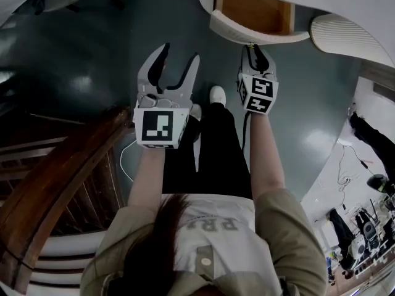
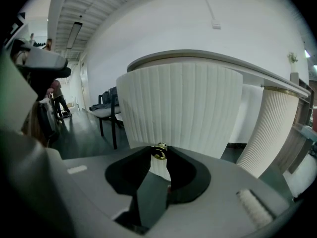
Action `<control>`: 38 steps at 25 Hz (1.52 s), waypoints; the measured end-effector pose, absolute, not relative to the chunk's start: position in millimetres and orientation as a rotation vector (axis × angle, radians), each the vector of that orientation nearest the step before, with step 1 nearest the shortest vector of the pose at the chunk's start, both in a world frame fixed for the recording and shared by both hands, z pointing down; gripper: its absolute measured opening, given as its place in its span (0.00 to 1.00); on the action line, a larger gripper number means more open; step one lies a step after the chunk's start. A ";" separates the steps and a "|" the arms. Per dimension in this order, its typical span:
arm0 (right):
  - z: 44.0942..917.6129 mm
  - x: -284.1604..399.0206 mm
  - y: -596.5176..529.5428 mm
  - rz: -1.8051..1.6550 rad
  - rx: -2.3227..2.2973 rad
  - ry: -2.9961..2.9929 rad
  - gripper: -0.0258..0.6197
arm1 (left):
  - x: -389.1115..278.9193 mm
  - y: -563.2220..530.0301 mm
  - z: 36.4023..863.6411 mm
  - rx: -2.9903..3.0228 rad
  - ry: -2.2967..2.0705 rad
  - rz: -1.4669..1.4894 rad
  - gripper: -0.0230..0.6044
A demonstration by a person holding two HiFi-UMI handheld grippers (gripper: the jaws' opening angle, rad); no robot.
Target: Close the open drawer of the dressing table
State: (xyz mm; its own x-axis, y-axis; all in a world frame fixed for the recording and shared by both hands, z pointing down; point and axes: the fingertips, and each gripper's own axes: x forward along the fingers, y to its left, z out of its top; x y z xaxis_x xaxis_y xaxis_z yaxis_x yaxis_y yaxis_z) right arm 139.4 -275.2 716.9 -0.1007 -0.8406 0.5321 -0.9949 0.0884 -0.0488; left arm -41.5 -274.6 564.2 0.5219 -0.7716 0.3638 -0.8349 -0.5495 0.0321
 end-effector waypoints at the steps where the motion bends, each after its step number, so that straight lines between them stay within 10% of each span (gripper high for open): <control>1: 716.8 139.7 -276.7 0.574 1.811 -2.008 0.20 | -41.2 -275.0 564.5 2.574 -1.367 0.464 0.44; 38: 712.3 151.8 -340.2 0.496 1.861 -2.118 0.20 | -39.0 -298.2 599.8 2.575 -1.452 0.443 0.44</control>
State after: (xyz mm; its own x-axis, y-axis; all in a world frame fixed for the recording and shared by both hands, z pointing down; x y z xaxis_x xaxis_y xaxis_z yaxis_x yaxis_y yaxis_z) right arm 151.8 -340.2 712.3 -0.1328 -0.8956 0.4246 -0.9910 0.1126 -0.0725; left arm -39.0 -298.2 599.8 0.4873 -0.8096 0.3273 -0.8545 -0.5193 -0.0124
